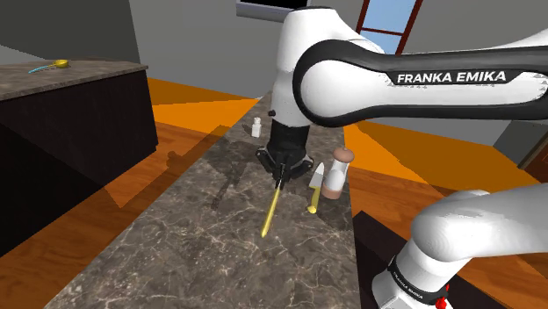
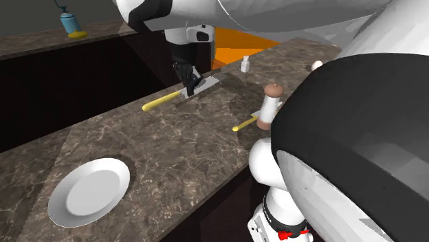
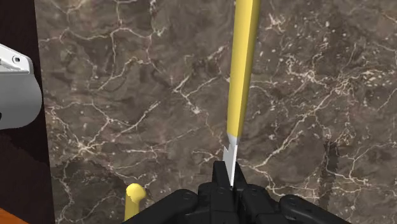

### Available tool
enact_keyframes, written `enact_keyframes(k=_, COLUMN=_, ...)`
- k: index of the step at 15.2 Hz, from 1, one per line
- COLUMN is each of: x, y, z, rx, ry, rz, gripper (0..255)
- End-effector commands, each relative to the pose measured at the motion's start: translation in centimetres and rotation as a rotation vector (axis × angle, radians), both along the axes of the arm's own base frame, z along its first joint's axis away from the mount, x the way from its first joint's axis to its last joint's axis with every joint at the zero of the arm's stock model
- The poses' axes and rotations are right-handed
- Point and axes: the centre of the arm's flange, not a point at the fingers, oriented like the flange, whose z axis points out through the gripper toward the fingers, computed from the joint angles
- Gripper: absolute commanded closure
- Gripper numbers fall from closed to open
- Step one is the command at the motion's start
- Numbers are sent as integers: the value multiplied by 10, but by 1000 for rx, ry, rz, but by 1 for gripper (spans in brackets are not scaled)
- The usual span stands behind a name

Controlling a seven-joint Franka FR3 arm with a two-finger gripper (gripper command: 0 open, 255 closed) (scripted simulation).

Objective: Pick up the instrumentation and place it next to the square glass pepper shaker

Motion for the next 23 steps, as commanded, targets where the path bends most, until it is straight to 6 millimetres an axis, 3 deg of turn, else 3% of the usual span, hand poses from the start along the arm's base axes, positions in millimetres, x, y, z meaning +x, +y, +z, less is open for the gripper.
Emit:
enact_keyframes(k=1, x=15, y=-20, z=-1, rx=0, ry=0, rz=0, gripper=255)
enact_keyframes(k=23, x=224, y=-222, z=-1, rx=0, ry=0, rz=0, gripper=255)
